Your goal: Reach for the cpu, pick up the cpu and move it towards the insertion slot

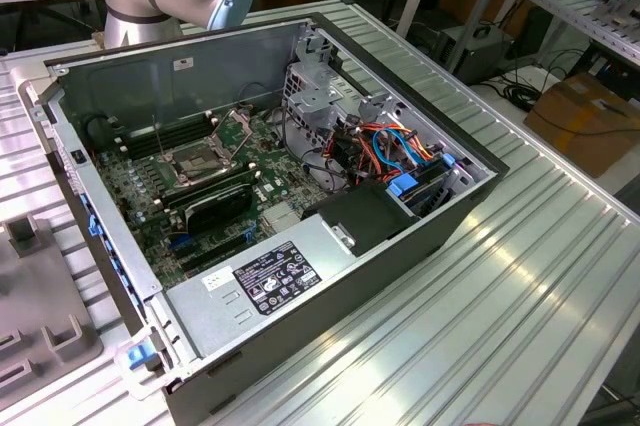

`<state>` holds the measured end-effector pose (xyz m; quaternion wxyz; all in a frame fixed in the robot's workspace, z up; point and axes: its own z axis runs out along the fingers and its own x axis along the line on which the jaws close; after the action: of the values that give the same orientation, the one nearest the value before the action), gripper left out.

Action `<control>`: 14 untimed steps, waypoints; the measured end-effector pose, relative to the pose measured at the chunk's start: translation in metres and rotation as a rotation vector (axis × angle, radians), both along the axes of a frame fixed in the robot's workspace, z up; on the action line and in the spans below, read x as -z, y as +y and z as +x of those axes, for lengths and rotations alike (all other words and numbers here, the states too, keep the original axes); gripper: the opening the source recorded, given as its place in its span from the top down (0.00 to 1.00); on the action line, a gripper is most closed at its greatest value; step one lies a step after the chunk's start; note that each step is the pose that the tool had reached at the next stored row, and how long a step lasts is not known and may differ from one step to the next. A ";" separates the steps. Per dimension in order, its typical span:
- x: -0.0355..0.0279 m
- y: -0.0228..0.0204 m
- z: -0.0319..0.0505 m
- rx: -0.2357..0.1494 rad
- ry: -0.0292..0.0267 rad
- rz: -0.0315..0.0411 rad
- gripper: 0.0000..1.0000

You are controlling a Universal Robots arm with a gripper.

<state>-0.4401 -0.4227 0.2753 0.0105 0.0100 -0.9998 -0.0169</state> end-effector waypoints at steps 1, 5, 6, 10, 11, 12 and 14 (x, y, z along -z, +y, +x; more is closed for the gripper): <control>0.0003 0.0000 0.0000 0.000 0.0000 -0.0001 0.26; 0.0017 0.0001 0.0000 0.000 -0.0004 0.0000 0.26; 0.0019 0.0000 0.0000 0.000 -0.0001 -0.0002 0.26; 0.0071 0.0000 0.0000 0.000 -0.0001 -0.0001 0.26; 0.0078 0.0000 0.0000 0.000 -0.0001 -0.0002 0.26; 0.0086 0.0000 0.0000 0.000 -0.0001 -0.0002 0.26; 0.0107 0.0000 0.0000 0.000 -0.0001 -0.0002 0.26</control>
<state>-0.4401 -0.4226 0.2646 0.0105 0.0100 -0.9998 -0.0168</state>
